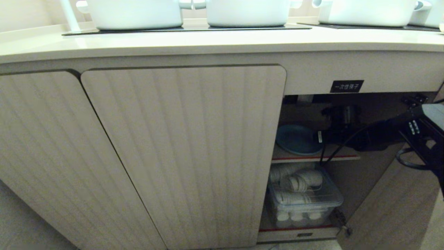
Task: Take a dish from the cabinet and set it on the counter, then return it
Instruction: Take the plate from the cabinet
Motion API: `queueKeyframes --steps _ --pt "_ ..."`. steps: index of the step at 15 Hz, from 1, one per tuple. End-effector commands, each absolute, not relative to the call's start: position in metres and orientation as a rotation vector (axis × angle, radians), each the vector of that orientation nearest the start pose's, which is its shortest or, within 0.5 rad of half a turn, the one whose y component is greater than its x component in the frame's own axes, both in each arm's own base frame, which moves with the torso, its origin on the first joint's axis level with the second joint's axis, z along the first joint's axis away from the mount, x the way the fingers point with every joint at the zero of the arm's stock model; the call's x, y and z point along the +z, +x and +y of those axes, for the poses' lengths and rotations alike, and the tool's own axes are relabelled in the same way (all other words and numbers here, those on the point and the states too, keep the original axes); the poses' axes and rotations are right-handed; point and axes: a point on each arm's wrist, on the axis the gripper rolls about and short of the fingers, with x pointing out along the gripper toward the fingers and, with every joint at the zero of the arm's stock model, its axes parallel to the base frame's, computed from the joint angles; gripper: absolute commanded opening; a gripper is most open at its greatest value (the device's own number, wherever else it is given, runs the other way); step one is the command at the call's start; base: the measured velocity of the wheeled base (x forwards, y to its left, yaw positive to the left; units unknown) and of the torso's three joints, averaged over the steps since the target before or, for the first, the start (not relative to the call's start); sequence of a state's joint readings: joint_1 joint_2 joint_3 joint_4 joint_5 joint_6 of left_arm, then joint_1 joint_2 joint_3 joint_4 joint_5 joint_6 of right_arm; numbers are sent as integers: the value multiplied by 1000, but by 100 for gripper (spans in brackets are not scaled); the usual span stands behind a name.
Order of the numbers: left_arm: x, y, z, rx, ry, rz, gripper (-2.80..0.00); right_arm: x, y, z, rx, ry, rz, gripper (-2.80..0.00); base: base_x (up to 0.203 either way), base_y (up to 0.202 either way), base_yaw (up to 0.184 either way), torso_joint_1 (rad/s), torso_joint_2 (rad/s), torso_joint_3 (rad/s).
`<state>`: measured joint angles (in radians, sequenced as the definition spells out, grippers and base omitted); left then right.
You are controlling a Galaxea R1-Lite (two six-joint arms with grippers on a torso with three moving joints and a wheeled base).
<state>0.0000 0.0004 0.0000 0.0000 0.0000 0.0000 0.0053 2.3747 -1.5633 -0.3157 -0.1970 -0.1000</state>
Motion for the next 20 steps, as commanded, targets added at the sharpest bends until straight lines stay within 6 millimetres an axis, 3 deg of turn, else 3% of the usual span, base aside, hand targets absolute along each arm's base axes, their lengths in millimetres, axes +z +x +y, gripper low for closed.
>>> queueKeyframes --steps 1,20 --pt "75 -23 0 0 0 0 -280 87 482 -2 -163 -150 510 0 0 0 0 0 0 0" --pt "75 -23 0 0 0 0 -280 90 484 -3 -88 -161 576 0 0 0 0 0 0 0"
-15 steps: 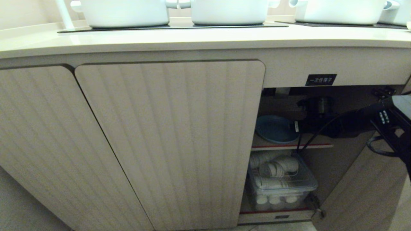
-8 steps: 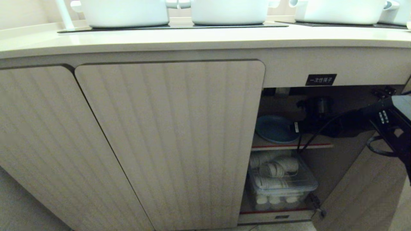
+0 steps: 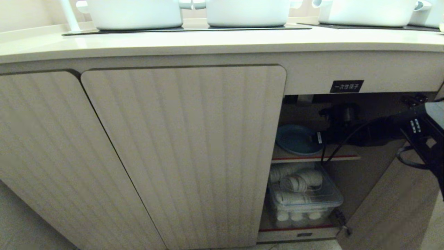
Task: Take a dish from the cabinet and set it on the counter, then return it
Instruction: Take the plate from the cabinet
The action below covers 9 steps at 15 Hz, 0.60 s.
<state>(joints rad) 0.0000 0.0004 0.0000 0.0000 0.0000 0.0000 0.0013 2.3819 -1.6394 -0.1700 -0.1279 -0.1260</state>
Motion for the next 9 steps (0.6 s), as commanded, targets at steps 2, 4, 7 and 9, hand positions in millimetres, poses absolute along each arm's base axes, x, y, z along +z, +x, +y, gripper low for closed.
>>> queueKeyframes --steps 2,4,7,9 --pt "75 -23 0 0 0 0 -280 92 485 -3 -88 -161 590 0 0 0 0 0 0 0" --pt "75 -23 0 1 0 0 -280 91 486 -4 -90 -161 605 0 0 0 0 0 0 0" --pt "75 -23 0 0 0 0 -280 93 488 -5 -90 -161 614 0 0 0 0 0 0 0" --pt "75 -23 0 0 0 0 -280 91 487 -6 -88 -160 634 0 0 0 0 0 0 0"
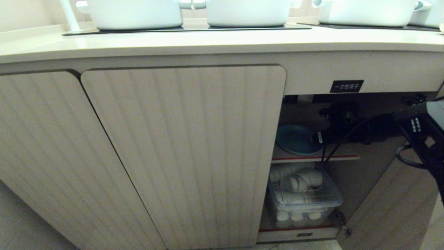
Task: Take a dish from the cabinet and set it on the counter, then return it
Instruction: Take the plate from the cabinet
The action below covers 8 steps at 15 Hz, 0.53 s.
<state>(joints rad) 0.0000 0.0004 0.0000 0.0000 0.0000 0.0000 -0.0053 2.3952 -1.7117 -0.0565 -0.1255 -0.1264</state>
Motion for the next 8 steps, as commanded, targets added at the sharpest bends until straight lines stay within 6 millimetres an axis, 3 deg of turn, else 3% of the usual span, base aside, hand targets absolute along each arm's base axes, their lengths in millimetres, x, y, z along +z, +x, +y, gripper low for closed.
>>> queueKeyframes --steps 1,8 --pt "75 -23 0 2 0 0 -280 91 487 -7 -89 -160 637 0 0 0 0 0 0 0" --pt "75 -23 0 0 0 0 -280 94 486 -9 -49 -145 666 0 0 0 0 0 0 0"
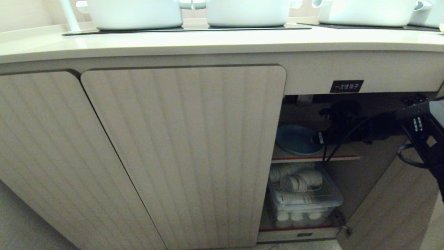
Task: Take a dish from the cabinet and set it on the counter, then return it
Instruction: Take the plate from the cabinet
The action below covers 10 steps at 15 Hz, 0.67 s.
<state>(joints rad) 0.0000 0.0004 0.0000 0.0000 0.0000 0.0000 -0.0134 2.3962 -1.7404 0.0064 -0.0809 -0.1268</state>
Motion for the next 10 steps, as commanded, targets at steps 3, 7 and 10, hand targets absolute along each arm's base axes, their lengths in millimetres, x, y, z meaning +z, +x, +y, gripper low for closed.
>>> queueKeyframes --steps 3,7,10 --pt "75 -23 0 1 0 0 -280 93 484 -9 -20 -165 693 0 0 0 0 0 0 0" --pt "75 -23 0 0 0 0 -280 92 481 -11 11 -199 743 0 0 0 0 0 0 0" --pt "75 -23 0 0 0 0 -280 96 481 -12 19 -197 764 0 0 0 0 0 0 0"
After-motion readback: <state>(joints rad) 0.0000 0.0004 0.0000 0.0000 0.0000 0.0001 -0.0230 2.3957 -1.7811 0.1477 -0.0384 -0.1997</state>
